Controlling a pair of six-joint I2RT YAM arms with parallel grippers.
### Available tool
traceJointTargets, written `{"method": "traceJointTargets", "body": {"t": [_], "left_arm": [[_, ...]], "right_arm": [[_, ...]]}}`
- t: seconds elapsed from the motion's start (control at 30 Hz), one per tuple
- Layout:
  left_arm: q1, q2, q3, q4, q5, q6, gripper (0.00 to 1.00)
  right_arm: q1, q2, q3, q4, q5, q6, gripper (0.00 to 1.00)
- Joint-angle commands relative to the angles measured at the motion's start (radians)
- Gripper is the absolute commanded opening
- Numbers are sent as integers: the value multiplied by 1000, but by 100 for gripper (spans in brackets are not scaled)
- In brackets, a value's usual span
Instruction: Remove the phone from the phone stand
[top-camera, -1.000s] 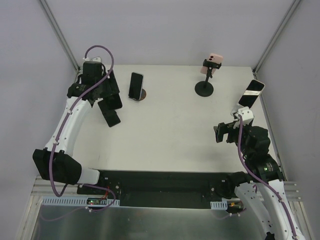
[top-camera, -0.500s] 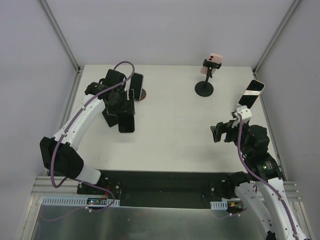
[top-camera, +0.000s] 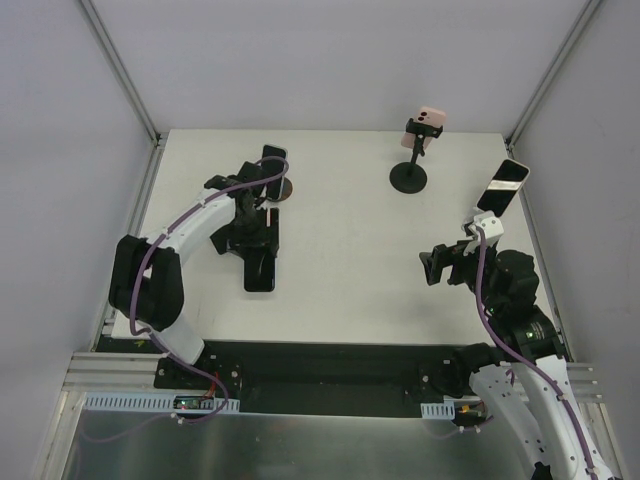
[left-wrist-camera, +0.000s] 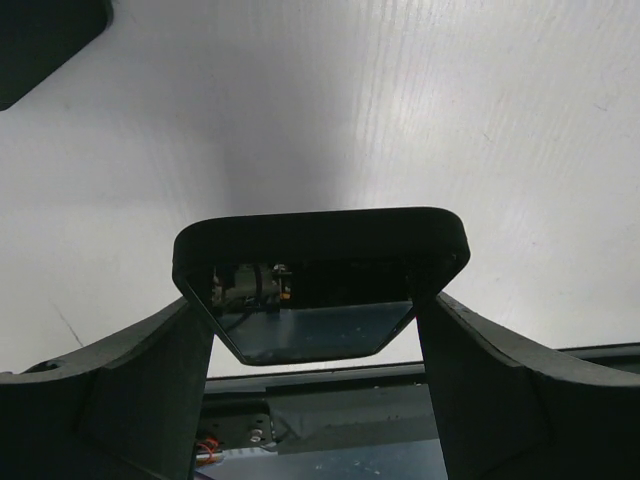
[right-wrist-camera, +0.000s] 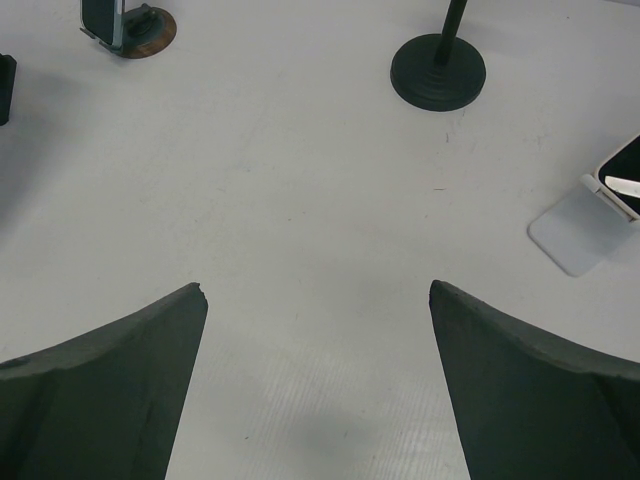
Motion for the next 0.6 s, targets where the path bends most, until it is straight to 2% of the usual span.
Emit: {"method": "traceJointTargets", "body": {"t": [0.0,0.33,0.57], "left_arm": [[-15,42,-22,76,54,18,0],[-15,135,-97,93,91,70,0],[-15,129,-159,84,88,63,0]], "right_arm": [[4,-4,4,30,-7,11,96],[5,1,-7,33,5,3,96],[4,-1,-17,42,10,0,96]]}}
